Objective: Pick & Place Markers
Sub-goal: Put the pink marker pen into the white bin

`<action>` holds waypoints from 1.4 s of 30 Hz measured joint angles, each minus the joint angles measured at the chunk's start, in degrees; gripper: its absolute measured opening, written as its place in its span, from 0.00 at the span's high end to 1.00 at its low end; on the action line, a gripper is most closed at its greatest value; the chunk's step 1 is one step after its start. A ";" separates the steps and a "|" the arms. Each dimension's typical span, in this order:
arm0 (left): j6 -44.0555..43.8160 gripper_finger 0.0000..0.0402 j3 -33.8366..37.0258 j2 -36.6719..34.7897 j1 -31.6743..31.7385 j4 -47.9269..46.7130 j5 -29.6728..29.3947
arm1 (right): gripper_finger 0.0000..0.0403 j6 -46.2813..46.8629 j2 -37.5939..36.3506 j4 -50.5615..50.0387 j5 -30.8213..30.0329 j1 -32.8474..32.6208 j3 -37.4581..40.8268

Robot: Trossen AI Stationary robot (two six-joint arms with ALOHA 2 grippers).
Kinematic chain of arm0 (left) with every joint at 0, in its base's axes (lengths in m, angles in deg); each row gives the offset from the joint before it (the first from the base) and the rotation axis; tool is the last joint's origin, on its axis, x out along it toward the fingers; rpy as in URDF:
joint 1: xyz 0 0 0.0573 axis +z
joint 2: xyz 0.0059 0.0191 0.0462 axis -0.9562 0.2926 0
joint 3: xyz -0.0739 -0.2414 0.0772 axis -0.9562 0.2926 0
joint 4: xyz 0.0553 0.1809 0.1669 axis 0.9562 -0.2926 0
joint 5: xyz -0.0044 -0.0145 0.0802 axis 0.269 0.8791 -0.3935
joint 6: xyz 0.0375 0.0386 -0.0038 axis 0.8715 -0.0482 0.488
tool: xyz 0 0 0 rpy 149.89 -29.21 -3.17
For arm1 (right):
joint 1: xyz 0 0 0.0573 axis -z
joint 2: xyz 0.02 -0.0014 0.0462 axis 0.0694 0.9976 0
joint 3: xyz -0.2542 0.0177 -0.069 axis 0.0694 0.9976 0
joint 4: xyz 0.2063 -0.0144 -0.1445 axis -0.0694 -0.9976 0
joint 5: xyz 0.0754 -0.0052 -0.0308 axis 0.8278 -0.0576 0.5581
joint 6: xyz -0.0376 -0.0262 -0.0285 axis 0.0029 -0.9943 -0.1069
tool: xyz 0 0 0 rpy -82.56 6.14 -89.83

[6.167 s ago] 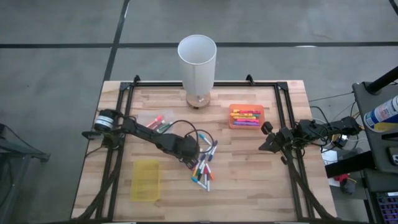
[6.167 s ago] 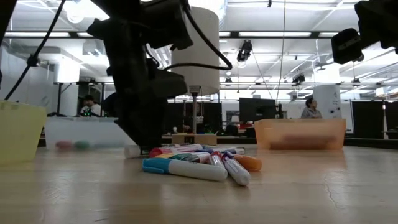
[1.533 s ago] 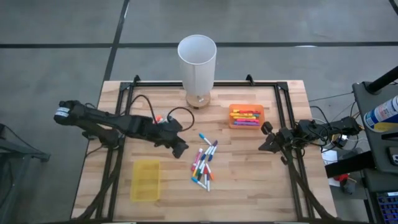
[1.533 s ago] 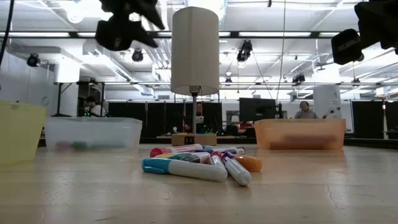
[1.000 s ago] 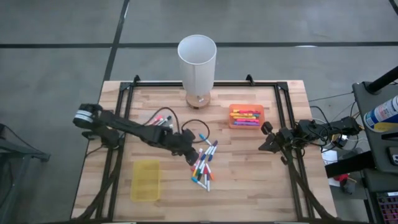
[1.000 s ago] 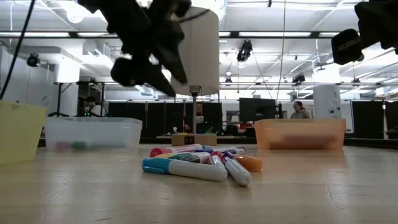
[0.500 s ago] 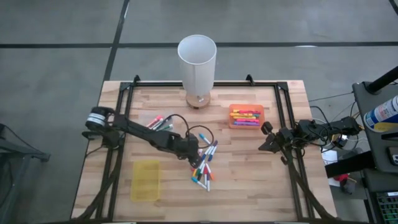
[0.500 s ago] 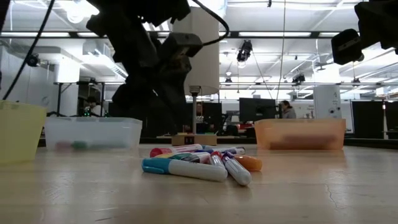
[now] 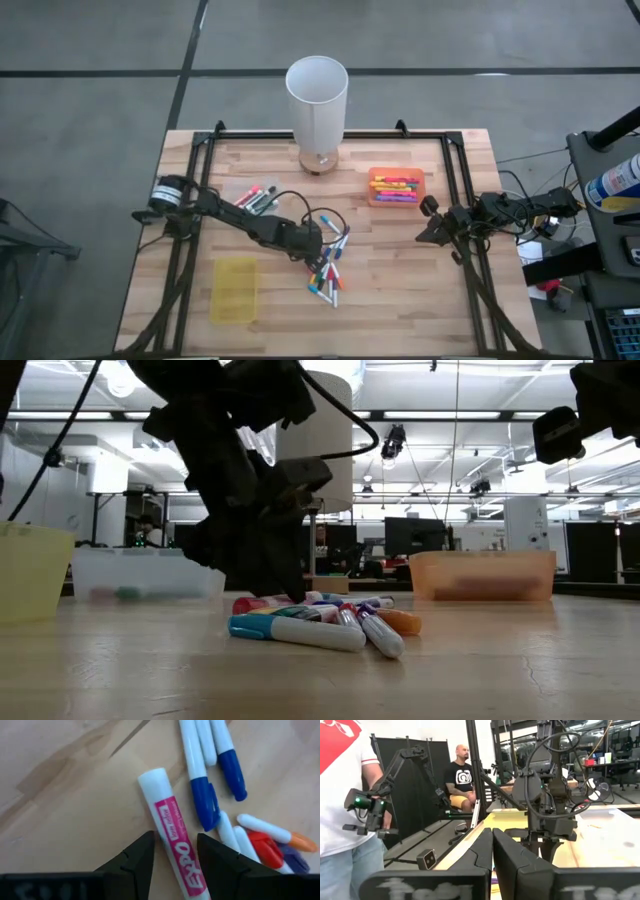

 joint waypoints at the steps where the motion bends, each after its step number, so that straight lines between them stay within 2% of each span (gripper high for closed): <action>1: 0.28 0.62 0.02 0.11 0.01 -0.08 0.00 | 0.98 0.02 0.00 0.02 0.02 0.00 0.00; 8: 5.68 0.62 -0.12 0.55 0.25 -3.00 0.06 | 0.98 0.02 0.00 0.00 0.00 0.00 0.00; 15: 12.04 0.65 -0.18 0.47 0.36 -11.43 -0.04 | 0.98 0.02 0.00 0.00 0.01 0.00 0.00; 18: 13.86 0.69 -0.09 0.08 0.42 -11.77 0.43 | 0.98 0.01 0.00 0.00 0.00 0.00 0.00; 23: 12.00 0.81 0.11 -1.58 0.82 -13.47 4.24 | 0.98 0.02 0.00 0.00 0.00 0.00 0.00; 27: 15.32 0.87 0.36 -3.35 0.67 -16.74 4.48 | 0.98 0.02 0.00 0.00 0.00 0.01 0.00; 32: 18.85 0.86 0.58 -5.63 0.73 -21.54 4.13 | 0.98 0.00 -0.02 -0.09 0.00 0.00 0.00; 42: 19.74 0.85 0.47 -10.27 0.75 -26.53 1.20 | 0.98 0.02 -0.02 -0.48 0.00 0.00 0.00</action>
